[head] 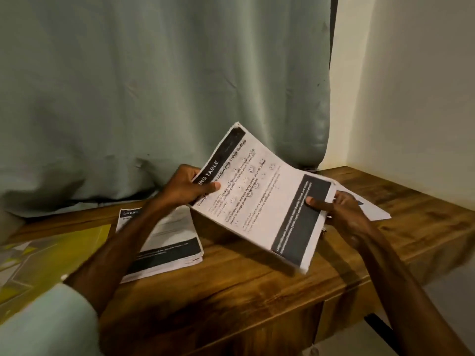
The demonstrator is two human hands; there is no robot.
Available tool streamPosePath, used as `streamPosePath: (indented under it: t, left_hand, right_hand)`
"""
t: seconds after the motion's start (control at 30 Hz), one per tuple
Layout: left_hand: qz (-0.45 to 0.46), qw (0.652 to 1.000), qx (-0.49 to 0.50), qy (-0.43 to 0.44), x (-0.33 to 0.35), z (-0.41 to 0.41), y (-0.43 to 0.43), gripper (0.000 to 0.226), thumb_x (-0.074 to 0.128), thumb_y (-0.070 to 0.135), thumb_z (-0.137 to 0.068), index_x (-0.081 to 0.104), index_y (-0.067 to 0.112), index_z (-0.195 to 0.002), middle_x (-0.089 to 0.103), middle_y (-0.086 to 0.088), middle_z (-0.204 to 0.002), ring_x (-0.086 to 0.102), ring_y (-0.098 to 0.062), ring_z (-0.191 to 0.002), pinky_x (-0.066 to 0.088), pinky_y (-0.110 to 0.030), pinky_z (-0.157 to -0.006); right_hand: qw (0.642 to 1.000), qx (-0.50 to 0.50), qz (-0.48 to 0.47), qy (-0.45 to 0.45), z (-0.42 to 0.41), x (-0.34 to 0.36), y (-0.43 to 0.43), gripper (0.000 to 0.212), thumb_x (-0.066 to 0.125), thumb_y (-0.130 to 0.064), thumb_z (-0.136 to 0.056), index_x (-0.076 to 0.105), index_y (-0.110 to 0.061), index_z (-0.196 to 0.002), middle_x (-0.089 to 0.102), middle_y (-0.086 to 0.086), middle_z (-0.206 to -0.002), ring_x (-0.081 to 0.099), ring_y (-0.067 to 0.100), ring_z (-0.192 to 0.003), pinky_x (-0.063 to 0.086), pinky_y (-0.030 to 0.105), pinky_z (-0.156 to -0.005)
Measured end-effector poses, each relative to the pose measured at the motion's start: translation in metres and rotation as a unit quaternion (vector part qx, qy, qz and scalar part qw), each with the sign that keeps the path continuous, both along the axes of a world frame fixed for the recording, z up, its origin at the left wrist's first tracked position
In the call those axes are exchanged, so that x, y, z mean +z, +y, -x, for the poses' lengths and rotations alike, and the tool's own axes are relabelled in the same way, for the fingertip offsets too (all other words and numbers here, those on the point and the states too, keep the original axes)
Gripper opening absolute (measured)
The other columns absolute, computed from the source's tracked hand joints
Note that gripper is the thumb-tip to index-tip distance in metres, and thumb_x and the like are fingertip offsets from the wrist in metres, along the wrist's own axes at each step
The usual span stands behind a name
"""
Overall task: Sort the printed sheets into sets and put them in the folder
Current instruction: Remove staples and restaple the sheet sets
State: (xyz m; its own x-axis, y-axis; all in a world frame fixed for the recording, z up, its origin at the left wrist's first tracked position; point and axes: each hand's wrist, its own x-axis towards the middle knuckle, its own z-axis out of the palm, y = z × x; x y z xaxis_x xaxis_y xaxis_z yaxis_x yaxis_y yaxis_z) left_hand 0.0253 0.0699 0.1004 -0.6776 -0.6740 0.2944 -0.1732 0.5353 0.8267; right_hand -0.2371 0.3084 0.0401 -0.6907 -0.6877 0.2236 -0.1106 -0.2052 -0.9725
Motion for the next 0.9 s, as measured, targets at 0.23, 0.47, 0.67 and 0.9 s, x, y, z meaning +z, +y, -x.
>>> streamPosePath:
  t: [0.23,0.47,0.67,0.9]
  left_hand:
    - [0.052,0.977,-0.110,-0.177,0.065,0.004,-0.008,0.025,0.083,0.017,-0.081,0.075,0.009,-0.104,0.080,-0.005,-0.093,0.078,-0.023,-0.086,0.063,-0.029,-0.070]
    - [0.033,0.992,-0.104,-0.071,0.089,0.006,-0.004,0.030,0.082,0.020,-0.084,0.074,0.012,-0.111,0.079,-0.007,-0.098,0.077,-0.021,-0.091,0.062,-0.034,-0.079]
    - [-0.224,0.960,-0.144,0.089,0.008,0.010,0.028,0.042,0.073,0.016,-0.090,0.064,0.005,-0.130,0.073,-0.013,-0.121,0.071,-0.030,-0.112,0.057,-0.046,-0.096]
    - [-0.192,0.970,-0.007,0.151,-0.034,0.036,0.056,0.015,0.065,0.021,-0.099,0.068,0.020,-0.113,0.075,-0.006,-0.116,0.076,-0.019,-0.095,0.062,-0.043,-0.087]
  right_hand:
    - [0.969,0.200,-0.147,0.016,-0.011,0.028,-0.010,0.038,0.074,-0.004,-0.088,0.066,-0.018,-0.122,0.078,0.001,-0.110,0.077,0.022,-0.094,0.060,0.026,-0.066]
    - [0.983,0.159,-0.083,0.037,-0.026,0.017,-0.034,0.032,0.074,-0.010,-0.089,0.069,-0.018,-0.119,0.077,-0.002,-0.111,0.075,0.018,-0.100,0.060,0.032,-0.085]
    - [0.974,0.188,0.029,-0.122,-0.032,-0.015,-0.046,0.050,0.071,0.000,-0.090,0.060,-0.010,-0.137,0.068,0.016,-0.130,0.066,0.039,-0.119,0.050,0.056,-0.104]
    - [0.996,0.021,-0.029,0.080,-0.044,-0.011,-0.047,0.024,0.066,-0.013,-0.097,0.065,-0.020,-0.121,0.075,-0.007,-0.112,0.073,0.004,-0.084,0.056,0.017,-0.064]
